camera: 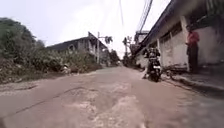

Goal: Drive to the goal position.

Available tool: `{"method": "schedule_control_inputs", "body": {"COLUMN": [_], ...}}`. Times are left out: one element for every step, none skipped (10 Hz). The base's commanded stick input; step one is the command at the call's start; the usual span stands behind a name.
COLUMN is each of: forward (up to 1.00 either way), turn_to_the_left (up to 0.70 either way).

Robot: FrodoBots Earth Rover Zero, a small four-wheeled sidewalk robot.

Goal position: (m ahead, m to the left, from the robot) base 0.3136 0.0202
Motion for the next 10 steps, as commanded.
{"method": "schedule_control_inputs", "body": {"forward": [0.85, 0.85, 0.85, 0.85, 0.85, 0.85, 0.85, 0.85, 0.85, 0.85], "turn_to_the_left": [0.0, 0.0, 0.0, 0.0, 0.0, 0.0, 0.0, 0.0, 0.0, 0.0]}}
